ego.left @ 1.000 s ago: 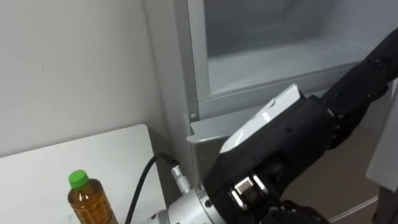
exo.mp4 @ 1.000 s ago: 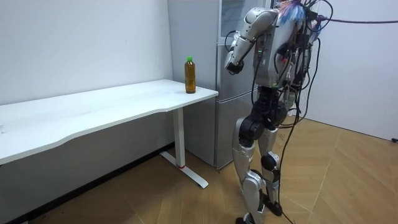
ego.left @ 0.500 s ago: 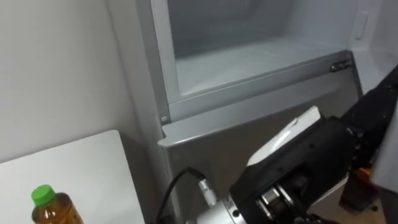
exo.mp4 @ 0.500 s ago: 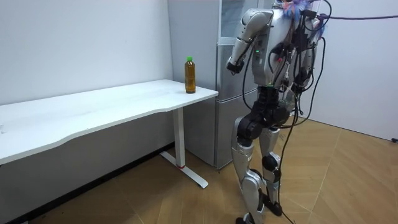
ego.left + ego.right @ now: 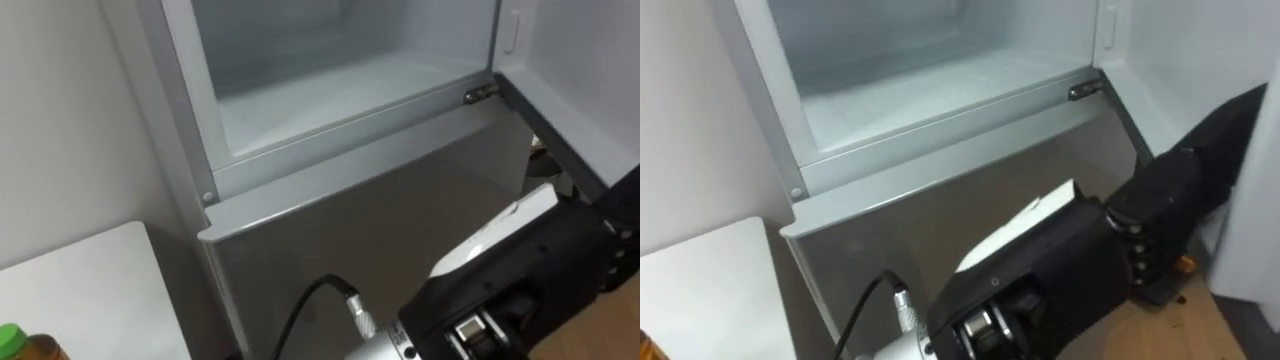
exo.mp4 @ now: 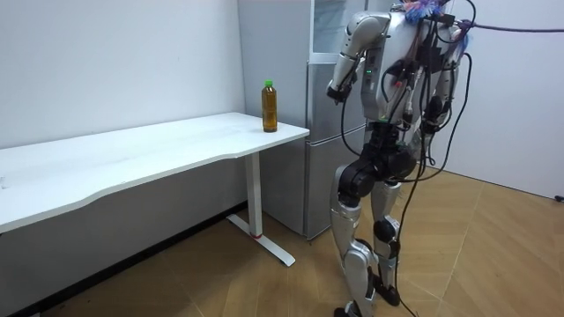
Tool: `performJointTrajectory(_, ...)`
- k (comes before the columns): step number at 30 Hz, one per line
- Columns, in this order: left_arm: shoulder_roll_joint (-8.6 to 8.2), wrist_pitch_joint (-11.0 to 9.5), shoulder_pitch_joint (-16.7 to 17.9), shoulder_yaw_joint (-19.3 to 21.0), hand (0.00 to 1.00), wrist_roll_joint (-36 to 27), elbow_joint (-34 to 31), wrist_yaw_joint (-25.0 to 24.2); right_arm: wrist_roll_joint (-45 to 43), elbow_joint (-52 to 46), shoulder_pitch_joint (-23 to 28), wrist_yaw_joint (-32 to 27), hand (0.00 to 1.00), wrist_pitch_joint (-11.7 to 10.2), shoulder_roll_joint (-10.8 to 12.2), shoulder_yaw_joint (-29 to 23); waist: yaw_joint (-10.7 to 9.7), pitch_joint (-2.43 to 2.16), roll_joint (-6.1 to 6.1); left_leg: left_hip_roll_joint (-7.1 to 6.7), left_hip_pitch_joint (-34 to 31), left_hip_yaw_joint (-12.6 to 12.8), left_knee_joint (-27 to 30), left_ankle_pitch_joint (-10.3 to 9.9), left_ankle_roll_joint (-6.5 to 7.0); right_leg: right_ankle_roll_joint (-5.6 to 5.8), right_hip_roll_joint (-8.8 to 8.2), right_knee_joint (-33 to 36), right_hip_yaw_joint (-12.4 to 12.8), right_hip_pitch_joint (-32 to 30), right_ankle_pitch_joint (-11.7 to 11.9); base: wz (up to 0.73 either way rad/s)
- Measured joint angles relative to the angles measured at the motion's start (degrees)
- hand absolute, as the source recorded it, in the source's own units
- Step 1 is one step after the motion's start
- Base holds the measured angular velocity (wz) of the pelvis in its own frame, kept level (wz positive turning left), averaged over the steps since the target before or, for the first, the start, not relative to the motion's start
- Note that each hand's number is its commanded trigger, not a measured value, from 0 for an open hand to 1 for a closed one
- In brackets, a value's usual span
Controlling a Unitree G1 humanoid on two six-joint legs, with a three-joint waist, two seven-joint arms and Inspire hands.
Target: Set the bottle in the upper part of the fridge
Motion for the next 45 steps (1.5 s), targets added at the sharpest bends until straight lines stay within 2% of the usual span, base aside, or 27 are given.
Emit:
performJointTrajectory(6, -0.01, 0.09, -1.56, -0.5, 0.0, 0.02, 0.75, -0.05, -2.63, 0.0, -0.3, -0.01, 0.0, 0.0, -0.05, -0.06, -1.38, 0.04, -0.06, 0.2, 0.32, 0.47, 0.03, 0.02, -0.04, -0.14, 0.31, 0.07, 0.77, 0.15, 0.09, -0.05)
performJointTrajectory(13, -0.02, 0.09, -3.11, -1.69, 0.0, 0.01, 1.21, -0.06, -4.11, -0.02, -0.87, 0.01, 0.0, 0.04, -0.21, -0.04, -1.68, 0.17, -0.25, 0.37, 0.52, 1.72, 0.05, 0.02, -0.04, -0.23, 0.71, -0.03, 2.2, -0.27, 0.14, -0.12)
performJointTrajectory(18, -0.1, 0.08, -5.16, -2.29, 0.0, 0.01, 2.19, -0.61, -4.15, 0.0, -1.07, 1.34, 0.0, 0.12, -0.22, -0.14, -1.98, 0.19, -0.28, 0.47, 0.35, 1.83, 0.04, 0.02, -0.04, -0.24, 0.8, -0.01, 2.23, -0.53, 0.14, -0.03)
performJointTrajectory(25, -0.12, 0.08, -5.73, -2.28, 0.0, -0.01, 2.31, -0.79, -4.15, 0.0, -1.2, 1.86, 0.0, 1.19, -0.22, -0.14, -2.06, 0.27, -0.4, 0.53, -0.22, 1.56, 0.03, 0.01, -0.05, -0.27, 0.73, 0.08, 1.77, -0.56, 0.16, 0.03)
performJointTrajectory(28, -0.12, 0.08, -5.77, -2.34, 0.0, -0.05, 2.41, -0.83, -4.09, 0.01, -1.2, 1.87, 0.0, 1.22, -0.32, -0.12, -2.22, 0.3, -0.43, 0.44, -0.57, -0.17, 0.01, 0.01, -0.05, -0.28, 0.54, -0.02, 0.59, -0.34, 0.17, 0.2)
performJointTrajectory(35, 0.11, 0.09, -5.83, -2.38, 0.0, -0.08, 2.57, -1.93, -4.08, 0.92, -2.1, 1.91, 0.0, 1.29, -0.37, -0.06, -2.46, 0.5, -0.69, 0.12, -2.46, -4.99, 0.56, 0.04, -0.09, -0.25, -0.51, -0.09, -4.42, 0.3, 0.15, 0.36)
performJointTrajectory(43, 0.12, 0.09, -5.82, -2.35, 0.0, 0.04, 3.28, -2.24, -4.09, 3.81, -2.52, 1.07, 0.0, 1.34, -0.35, -0.01, -0.82, 0.57, -0.81, -0.86, -4.06, -9.63, 1.72, 0.3, 0.04, 0.14, -1.88, -0.03, -9.26, 1.07, -0.14, 0.33)
performJointTrajectory(45, 0.18, 0.16, -5.81, -2.38, 0.0, 0.09, 3.41, -2.26, -4.6, 3.74, -2.53, 0.87, 0.0, 1.75, -0.25, 0.09, 0.74, 0.56, -0.82, -1.03, -4.68, -10.28, 1.96, 0.43, 0.21, 0.28, -2.24, -0.06, -10.29, 0.97, -0.23, 0.21)
